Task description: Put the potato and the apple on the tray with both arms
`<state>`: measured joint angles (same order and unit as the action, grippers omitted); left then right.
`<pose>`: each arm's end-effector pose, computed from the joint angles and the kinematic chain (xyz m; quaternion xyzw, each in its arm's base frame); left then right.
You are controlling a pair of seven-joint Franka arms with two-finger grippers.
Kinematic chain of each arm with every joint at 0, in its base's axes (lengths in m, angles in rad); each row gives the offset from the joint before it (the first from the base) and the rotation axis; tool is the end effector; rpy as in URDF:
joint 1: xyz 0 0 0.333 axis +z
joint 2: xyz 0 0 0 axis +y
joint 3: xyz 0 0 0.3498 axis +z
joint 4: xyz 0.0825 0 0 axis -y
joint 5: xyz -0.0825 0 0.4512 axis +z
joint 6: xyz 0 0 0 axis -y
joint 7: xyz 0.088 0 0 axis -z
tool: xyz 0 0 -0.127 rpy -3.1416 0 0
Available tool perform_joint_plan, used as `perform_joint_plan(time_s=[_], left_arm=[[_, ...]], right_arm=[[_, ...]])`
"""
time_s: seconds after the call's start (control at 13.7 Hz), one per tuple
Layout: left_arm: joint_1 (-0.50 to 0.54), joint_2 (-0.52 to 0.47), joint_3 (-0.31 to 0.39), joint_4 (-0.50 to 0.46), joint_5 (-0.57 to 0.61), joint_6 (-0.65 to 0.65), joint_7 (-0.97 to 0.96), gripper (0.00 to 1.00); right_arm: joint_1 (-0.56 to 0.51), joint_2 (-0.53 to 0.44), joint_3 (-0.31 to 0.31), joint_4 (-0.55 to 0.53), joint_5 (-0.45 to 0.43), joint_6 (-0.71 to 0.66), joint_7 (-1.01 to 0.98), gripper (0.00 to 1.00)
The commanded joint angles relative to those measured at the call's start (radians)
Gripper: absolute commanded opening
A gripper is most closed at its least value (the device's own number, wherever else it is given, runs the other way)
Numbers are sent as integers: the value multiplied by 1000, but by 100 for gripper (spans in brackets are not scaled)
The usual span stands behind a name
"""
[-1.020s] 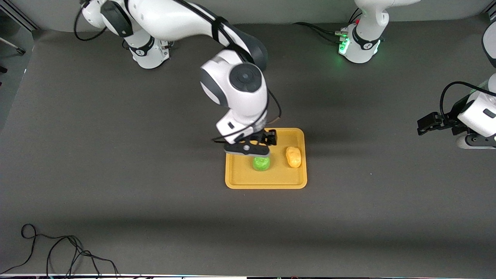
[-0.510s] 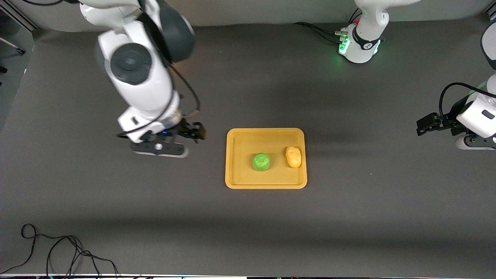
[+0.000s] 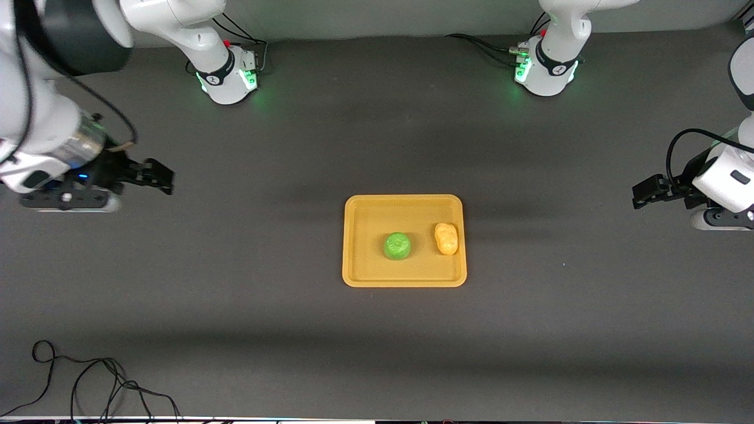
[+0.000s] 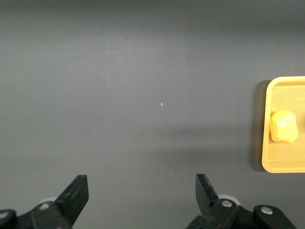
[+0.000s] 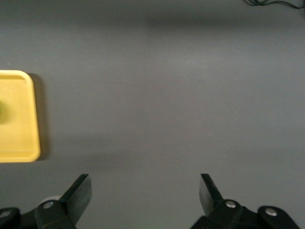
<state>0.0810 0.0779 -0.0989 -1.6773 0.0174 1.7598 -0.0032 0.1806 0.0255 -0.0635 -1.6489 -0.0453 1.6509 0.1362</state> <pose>0.6566 -0.0080 0.5473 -0.9999 0.0088 -0.0025 0.0047 0.6299 0.0691 0.5871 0.9996 -0.0075 -0.0087 0.0247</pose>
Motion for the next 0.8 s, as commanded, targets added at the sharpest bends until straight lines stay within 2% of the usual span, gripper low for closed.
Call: perform_joint_plan(time_s=[0.0, 0.07, 0.22, 0.73], left_arm=[[-7, -1, 4, 2, -2, 6, -3, 100], [-7, 2, 4, 5, -1, 6, -3, 100], [-6, 3, 4, 7, -1, 6, -1, 100], [-6, 13, 4, 13, 1, 15, 5, 100]], right_arm=[[-163, -21, 74, -35, 13, 30, -122, 100], [-217, -21, 108, -34, 12, 30, -131, 100], [-279, -13, 128, -16, 12, 23, -144, 100], [-270, -4, 113, 14, 10, 17, -161, 100]])
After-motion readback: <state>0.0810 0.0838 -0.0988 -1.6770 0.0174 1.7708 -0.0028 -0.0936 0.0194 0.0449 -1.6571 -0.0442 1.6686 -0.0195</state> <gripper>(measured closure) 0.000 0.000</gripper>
